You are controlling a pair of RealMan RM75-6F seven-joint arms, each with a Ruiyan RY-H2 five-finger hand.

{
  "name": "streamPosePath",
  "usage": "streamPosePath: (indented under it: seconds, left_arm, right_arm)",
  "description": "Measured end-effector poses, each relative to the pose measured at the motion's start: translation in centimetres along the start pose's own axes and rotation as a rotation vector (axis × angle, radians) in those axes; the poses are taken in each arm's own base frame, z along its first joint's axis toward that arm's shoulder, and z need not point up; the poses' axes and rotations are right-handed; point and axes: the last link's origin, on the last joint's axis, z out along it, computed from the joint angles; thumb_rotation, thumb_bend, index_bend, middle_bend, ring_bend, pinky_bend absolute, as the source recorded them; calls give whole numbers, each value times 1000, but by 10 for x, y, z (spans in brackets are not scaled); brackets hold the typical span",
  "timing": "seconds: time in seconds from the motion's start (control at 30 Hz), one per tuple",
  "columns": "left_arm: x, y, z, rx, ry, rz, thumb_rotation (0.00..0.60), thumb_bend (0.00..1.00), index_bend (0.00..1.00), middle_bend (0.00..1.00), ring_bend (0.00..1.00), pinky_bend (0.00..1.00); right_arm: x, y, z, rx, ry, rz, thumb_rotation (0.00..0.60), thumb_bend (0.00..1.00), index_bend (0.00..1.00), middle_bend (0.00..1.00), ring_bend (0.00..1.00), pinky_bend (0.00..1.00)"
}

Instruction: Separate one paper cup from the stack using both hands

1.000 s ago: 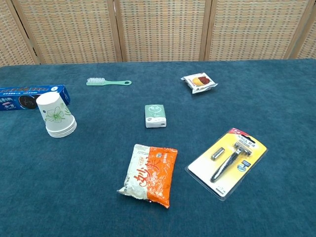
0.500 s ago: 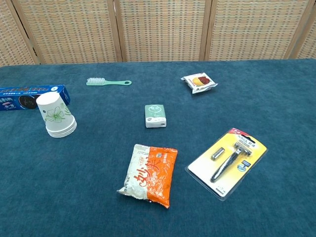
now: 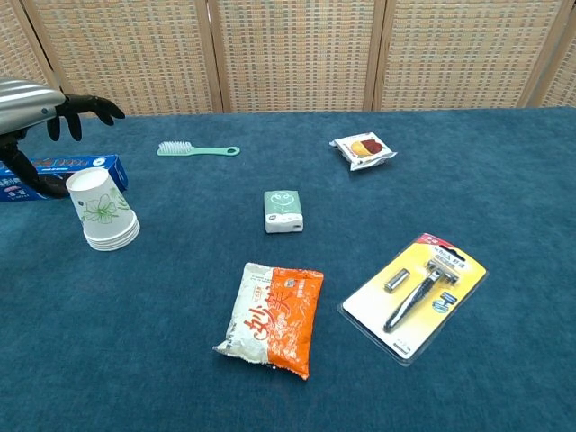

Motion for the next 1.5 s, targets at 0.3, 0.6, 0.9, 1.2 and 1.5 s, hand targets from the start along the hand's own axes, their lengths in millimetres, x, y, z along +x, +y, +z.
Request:
streamPosePath:
  seconds: [0.3,0.6,0.9,1.2,1.5]
  left_arm:
    - [-14,-2,11,26,-51,15,600,125,210,249,360,408]
    - [-20,2,12,19,-83,-5,600,125,241,274,379,417]
    - [-22,3,13,22,-81,13,600,158,330,351,446,450]
    - [-22,2,14,33,-54,8,600,185,449,472,543,499]
    - [-19,-4,9,51,-23,-18,600,185,468,492,558,505]
  right_arm:
    - [-1,2,3,-13,-5,1,600,0,0,0,0,0]
    - [-2,2,5,-13,-9,2,600,0,0,0,0,0]
    - [-2,3,5,-17,-11,8,600,0,0,0,0,0]
    - [-2,3,5,-17,-17,11,600,0,0,0,0,0]
    - [-4,2,5,-11,-28,7,600,0,0,0,0,0]
